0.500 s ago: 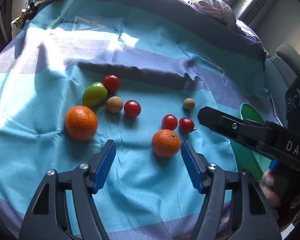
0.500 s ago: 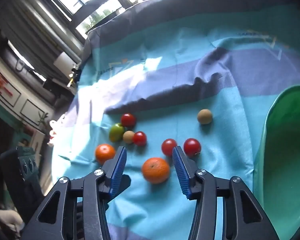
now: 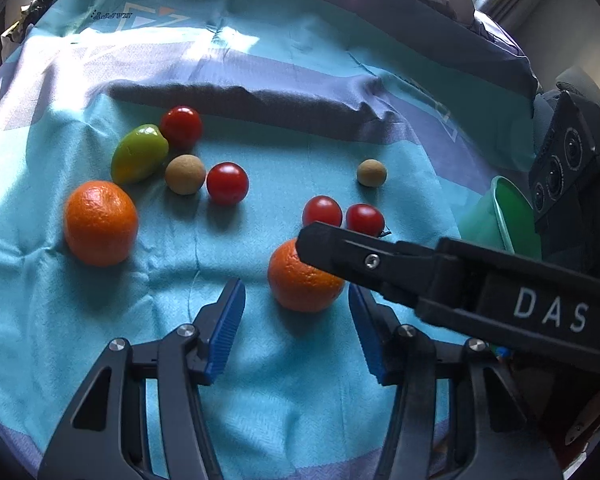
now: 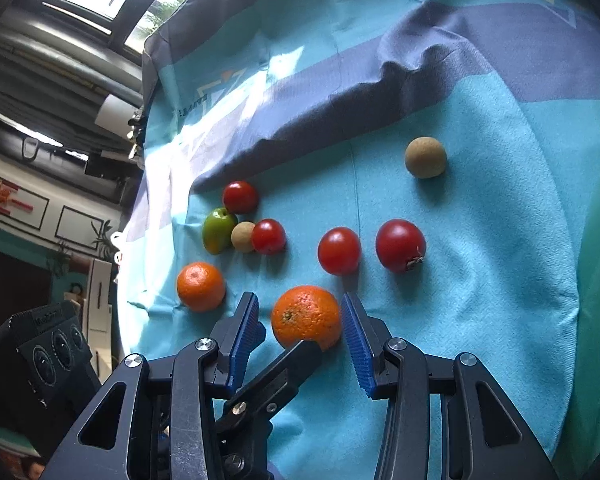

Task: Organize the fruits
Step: 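Grasp the orange with the right gripper and lift it, then carry the orange into the green bowl and open the right gripper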

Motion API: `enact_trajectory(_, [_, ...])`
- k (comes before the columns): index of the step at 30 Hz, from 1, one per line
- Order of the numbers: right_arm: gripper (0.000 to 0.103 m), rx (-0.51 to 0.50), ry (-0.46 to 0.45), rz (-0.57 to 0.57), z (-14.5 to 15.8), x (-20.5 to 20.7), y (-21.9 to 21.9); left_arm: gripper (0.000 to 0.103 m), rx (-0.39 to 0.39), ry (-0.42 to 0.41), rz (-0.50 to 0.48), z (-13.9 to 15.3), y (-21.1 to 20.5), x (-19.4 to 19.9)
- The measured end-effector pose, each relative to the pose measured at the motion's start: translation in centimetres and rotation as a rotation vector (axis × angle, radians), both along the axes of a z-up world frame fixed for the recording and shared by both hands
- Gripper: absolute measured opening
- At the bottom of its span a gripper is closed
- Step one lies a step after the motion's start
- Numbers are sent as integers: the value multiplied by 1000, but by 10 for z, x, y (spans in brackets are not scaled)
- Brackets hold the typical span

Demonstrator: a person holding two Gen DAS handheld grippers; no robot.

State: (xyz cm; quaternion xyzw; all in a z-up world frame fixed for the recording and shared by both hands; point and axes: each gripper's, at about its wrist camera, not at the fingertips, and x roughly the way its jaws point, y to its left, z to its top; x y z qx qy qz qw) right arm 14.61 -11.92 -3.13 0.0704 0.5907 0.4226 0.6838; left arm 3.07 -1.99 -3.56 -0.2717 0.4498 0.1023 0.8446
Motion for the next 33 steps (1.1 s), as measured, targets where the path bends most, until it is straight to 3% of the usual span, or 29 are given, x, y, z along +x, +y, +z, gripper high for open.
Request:
enact_trajectory(2, [47,-14,5,5,-4,1,3,54,-42,58,10,-6,0,2])
enact_trajectory(4, [47,-26,17,9,-8,1,5,53,-62,57,19,-6,1,3])
enact_trajectory(5, [47,-30,24,13,-11,1,6,52,-26,18,20,-7,1,5])
enact_trajectory(8, [47,-34,37,25,-15,-1,7,42,-1,2,1,-9,-2,7])
enact_trajectory(12, [45,-36,7,30,-11,-7,6,41,72,-43,-15,1,-6,3])
enact_trajectory(19, [45,43,-117,10,39,-17,-14,42,190,-202,-68,50,-29,-3])
enact_trajectory(25, [45,123,-205,-45,79,-18,-52,42,264,-292,-156,87,-65,5])
enact_trajectory(33, [45,143,-246,-159,97,2,-112,42,215,-349,-286,102,-114,34])
